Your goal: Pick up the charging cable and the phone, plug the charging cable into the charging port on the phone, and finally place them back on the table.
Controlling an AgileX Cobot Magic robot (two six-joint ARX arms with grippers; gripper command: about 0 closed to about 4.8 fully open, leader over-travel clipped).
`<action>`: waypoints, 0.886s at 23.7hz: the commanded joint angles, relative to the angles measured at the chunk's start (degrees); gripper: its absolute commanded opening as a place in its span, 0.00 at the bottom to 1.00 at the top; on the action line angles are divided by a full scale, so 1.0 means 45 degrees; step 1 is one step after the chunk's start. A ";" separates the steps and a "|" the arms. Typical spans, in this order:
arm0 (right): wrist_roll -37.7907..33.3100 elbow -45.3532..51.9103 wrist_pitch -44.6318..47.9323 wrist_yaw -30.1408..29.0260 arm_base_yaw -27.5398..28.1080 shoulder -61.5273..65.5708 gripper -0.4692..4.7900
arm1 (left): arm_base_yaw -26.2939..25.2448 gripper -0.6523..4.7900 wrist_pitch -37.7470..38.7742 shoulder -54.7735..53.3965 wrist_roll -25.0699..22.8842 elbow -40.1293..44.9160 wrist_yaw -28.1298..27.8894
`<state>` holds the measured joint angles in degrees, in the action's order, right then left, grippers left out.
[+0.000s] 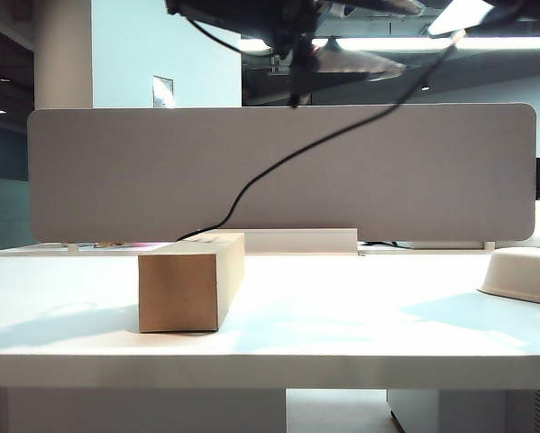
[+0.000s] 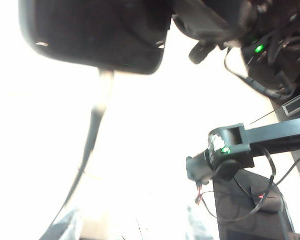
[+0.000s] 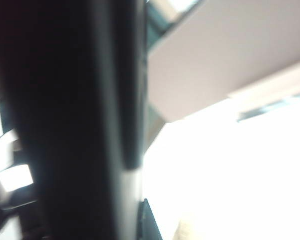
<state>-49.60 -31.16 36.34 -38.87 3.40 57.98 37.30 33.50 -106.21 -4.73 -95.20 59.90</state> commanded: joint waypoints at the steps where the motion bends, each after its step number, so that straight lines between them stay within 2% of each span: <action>1: 0.0408 -0.0083 -0.2074 0.0957 0.0340 -0.0053 0.08 | -0.0534 0.49 0.1103 0.0107 -0.0189 -0.0078 0.0019; 2: 0.1001 -0.0078 -0.2909 0.1287 0.0379 -0.0058 0.08 | -0.0743 0.32 0.1530 0.0107 -0.0199 -0.0078 0.0015; 3: 0.1389 -0.0078 -0.3400 0.1559 0.0379 -0.0053 0.08 | -0.0879 0.23 0.1787 0.0107 -0.0209 -0.0078 0.0015; 4: 0.1627 -0.0078 -0.3789 0.1778 0.0374 -0.0053 0.08 | -0.0962 0.20 0.1962 0.0107 -0.0243 -0.0078 0.0015; 6: 0.2025 -0.0073 -0.4512 0.2297 0.0374 -0.0053 0.08 | -0.1122 0.20 0.2268 0.0107 -0.0355 -0.0078 -0.0117; 7: 0.2297 -0.0039 -0.4789 0.2637 0.0379 0.0024 0.08 | -0.1205 0.13 0.2594 0.0170 -0.0743 -0.0078 -0.0583; 10: 0.2409 0.0087 -0.4784 0.2764 0.0384 0.0379 0.08 | -0.1248 0.11 0.3215 0.0355 -0.1637 -0.0078 -0.2181; 14: 0.2419 0.0131 -0.4779 0.2769 0.0379 0.1214 0.08 | -0.1214 0.11 0.4061 0.0869 -0.2773 -0.0073 -0.5202; 16: 0.2433 0.0131 -0.4770 0.2982 0.0379 0.1622 0.08 | -0.1180 0.11 0.4240 0.1214 -0.2963 -0.0068 -0.6460; 20: 0.3007 0.0131 -0.4692 0.3405 0.0379 0.2521 0.08 | -0.1209 0.11 0.4240 0.2040 -0.3002 0.0024 -0.8136; 21: 0.3041 0.0131 -0.4687 0.3614 0.0379 0.2905 0.08 | -0.1253 0.11 0.3769 0.2594 -0.2997 0.0350 -0.8927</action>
<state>-36.80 -30.22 12.53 -23.35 5.17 70.63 31.81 52.51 -96.20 -17.96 -94.74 22.81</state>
